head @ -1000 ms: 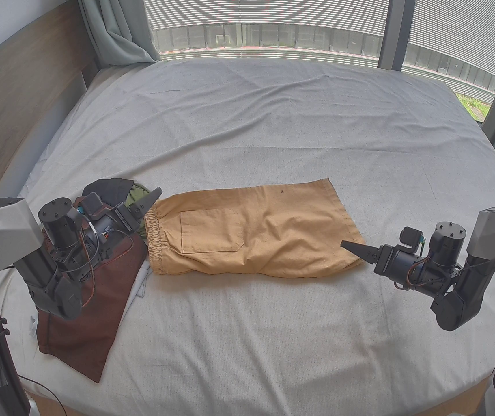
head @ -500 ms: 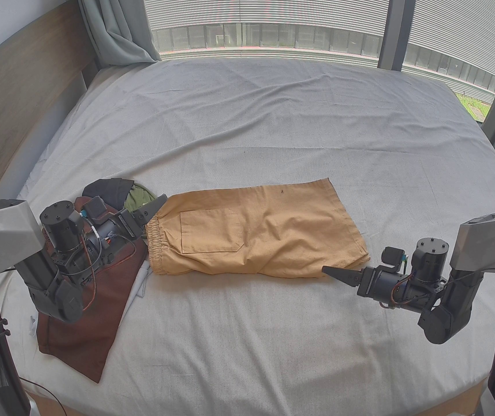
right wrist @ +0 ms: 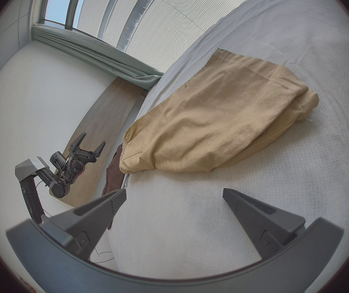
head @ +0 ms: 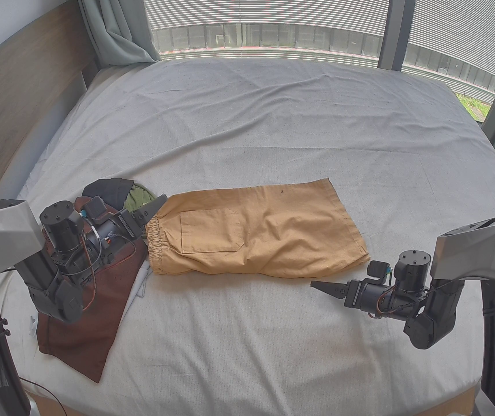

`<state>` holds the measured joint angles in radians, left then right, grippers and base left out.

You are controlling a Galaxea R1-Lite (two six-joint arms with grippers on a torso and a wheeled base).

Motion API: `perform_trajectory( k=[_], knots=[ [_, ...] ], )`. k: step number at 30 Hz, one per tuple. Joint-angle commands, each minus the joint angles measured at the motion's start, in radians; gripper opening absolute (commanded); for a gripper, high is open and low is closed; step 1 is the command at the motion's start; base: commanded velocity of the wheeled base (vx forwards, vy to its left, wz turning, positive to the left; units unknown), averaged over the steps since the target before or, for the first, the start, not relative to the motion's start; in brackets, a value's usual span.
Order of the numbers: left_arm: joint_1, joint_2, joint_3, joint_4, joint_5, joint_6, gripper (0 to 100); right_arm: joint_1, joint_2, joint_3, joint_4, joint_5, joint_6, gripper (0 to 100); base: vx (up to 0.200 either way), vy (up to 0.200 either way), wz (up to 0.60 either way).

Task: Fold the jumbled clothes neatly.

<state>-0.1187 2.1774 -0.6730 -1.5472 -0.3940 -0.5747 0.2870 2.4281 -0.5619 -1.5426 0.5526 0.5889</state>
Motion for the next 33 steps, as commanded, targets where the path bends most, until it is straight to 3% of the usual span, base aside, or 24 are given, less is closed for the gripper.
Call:
perform_trajectory(
  k=[1, 7, 14, 21, 32, 33],
  knots=[
    [-0.001, -0.008, 0.001, -0.001, 0.000, -0.001, 100, 0.000, 0.058, -0.035, -0.001, 0.000, 0.000, 100, 0.000, 0.000, 0.00],
    [-0.001, -0.010, 0.000, -0.001, 0.000, 0.001, 100, -0.003, 0.120, -0.105, -0.001, -0.051, 0.005, 100, 0.000, 0.000, 0.00],
    [-0.006, -0.010, 0.000, -0.001, 0.001, 0.001, 100, 0.008, 0.141, -0.194, -0.002, -0.062, 0.040, 100, 0.000, 0.000, 0.00],
    [-0.007, -0.005, 0.000, -0.001, 0.003, 0.001, 100, 0.043, 0.157, -0.291, -0.002, -0.149, 0.097, 100, 0.000, 0.000, 0.00],
    [-0.007, -0.002, -0.002, -0.001, 0.003, 0.003, 100, 0.047, 0.166, -0.296, -0.004, -0.154, 0.097, 100, 0.000, 0.000, 0.00],
    [-0.007, -0.002, -0.002, -0.001, 0.003, 0.003, 100, 0.046, 0.167, -0.296, -0.004, -0.152, 0.097, 0, 0.000, 0.000, 0.00]
  ],
)
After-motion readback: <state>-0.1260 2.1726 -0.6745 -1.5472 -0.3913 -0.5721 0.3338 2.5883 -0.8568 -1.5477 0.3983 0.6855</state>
